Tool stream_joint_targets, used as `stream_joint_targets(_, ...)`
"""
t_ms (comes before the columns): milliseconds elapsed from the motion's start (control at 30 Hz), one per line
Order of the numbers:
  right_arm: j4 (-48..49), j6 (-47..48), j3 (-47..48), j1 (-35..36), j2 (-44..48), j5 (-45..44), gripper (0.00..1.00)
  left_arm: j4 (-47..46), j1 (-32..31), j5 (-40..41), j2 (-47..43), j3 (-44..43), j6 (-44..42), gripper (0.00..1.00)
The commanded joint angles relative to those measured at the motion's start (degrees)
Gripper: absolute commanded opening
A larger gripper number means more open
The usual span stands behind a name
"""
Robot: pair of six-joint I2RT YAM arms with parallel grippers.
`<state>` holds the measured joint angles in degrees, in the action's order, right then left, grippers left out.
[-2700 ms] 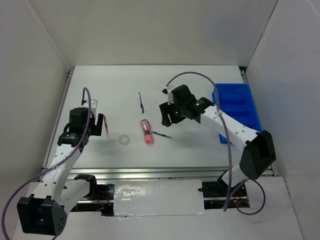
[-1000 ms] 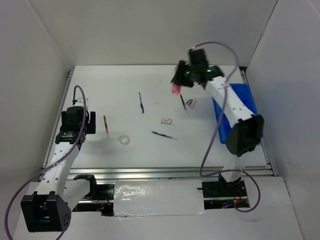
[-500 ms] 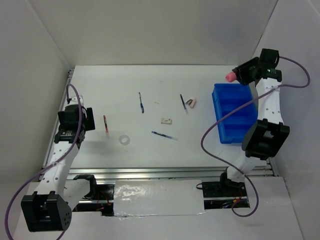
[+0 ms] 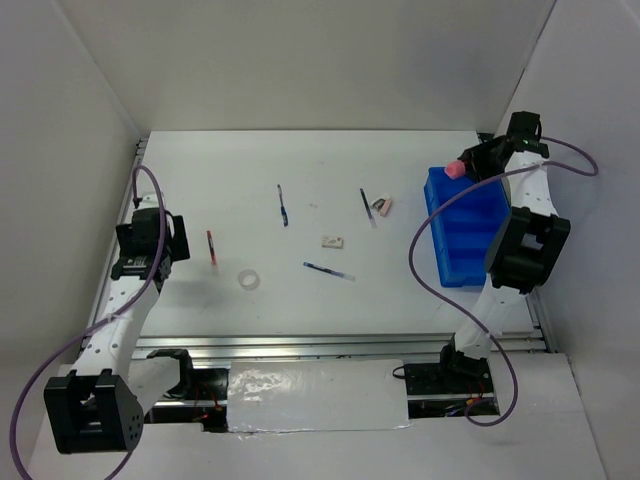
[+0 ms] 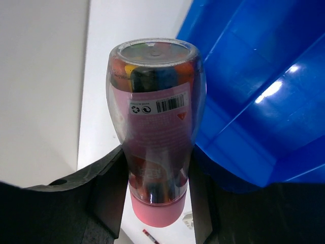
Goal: Sort the stationery into containers
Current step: Place the stationery into the container
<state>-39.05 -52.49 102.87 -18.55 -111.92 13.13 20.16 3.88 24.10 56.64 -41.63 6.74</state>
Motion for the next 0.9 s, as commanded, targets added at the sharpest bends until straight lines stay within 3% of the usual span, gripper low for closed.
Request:
stream_joint_targets(0,1.34,-3.23,2.07,-1.05,-1.81,0.58,0.0,-1.62,0.34,1.92,1.01,-2.05,2.22,0.99)
stream_joint_targets(167,2.57,-5.08,-0.12,-1.4,-2.69,-0.73,0.0,-1.62,0.34,2.27,1.37,-2.06,2.31,0.99)
stream_joint_targets(300,2.66,-5.69,-0.04,-2.11,-4.01,-1.44,0.13,-1.62,0.34,2.01,1.54,-1.97,2.22,0.99)
stream_joint_targets(400,2.49,-5.87,0.58,-2.46,-5.24,-2.05,0.16,-1.44,0.43,2.09,1.98,-2.14,2.31,0.99)
stream_joint_targets(467,2.57,-6.04,0.31,-2.72,-6.03,-2.05,0.24,-1.36,0.43,2.27,2.24,-2.14,2.4,0.99)
stream_joint_targets(600,2.57,-5.61,0.66,-2.99,-7.08,-2.4,0.31,-1.44,0.43,2.18,2.25,-2.14,2.4,0.99)
stream_joint_targets(633,2.66,-5.69,0.75,-2.9,-7.26,-2.05,0.41,-1.44,0.43,2.1,2.42,-2.14,2.4,0.99)
stream_joint_targets(800,3.63,-5.52,1.63,-2.46,-8.23,-0.91,0.49,-1.27,0.34,1.83,2.42,-2.32,2.49,0.99)
stream_joint_targets(867,3.8,-5.61,1.63,-2.29,-8.49,-0.21,0.71,-1.18,0.34,1.83,2.42,-2.23,2.49,0.99)
